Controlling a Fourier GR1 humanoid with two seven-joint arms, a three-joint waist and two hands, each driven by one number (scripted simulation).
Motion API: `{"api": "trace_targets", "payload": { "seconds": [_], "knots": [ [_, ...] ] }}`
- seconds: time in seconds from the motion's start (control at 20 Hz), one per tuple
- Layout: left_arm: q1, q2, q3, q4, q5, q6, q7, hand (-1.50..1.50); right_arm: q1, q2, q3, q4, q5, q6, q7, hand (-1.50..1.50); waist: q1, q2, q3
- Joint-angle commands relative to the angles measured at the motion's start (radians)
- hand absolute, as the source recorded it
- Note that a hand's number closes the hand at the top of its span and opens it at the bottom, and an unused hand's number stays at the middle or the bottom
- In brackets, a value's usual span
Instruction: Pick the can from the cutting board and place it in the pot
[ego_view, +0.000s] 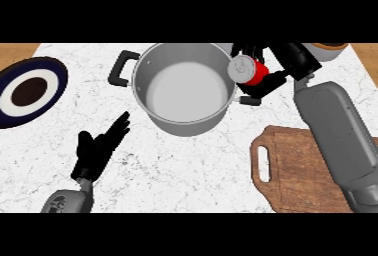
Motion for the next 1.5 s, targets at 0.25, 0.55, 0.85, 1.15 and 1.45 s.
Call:
{"api": "trace_targets", "payload": {
  "seconds": [0.25, 0.55, 0.85, 1.15, 1.45],
  "knots": [
    [0.007, 0.021, 0.012, -0.021, 0.014, -0.045, 0.004, 0.0, -0.167, 0.149, 0.121, 0.165, 0.173, -0.046, 0.117, 1.5, 0.013, 0.004, 0.0],
    [0.017, -0.005, -0.013, -0.05, -0.01, -0.017, 0.017, 0.0, -0.292, 0.154, 0.249, 0.307, 0.396, -0.113, 0.215, 1.5, 0.032, 0.006, 0.0],
    [0.021, -0.025, -0.036, -0.033, -0.039, -0.004, -0.01, 0.0, -0.332, 0.283, 0.309, 0.544, 0.481, -0.095, 0.307, 1.5, 0.038, 0.012, 0.0],
    [-0.046, -0.023, -0.019, 0.033, -0.043, -0.009, -0.012, 0.0, -0.388, 0.286, 0.314, 0.674, 0.388, 0.111, 0.444, -1.5, 0.05, 0.018, -0.001],
    [-0.014, -0.036, -0.04, 0.009, -0.036, -0.028, -0.002, 0.0, -0.339, 0.287, 0.244, 0.571, 0.19, -0.074, 0.341, -1.5, 0.073, 0.018, 0.001]
  ]
}}
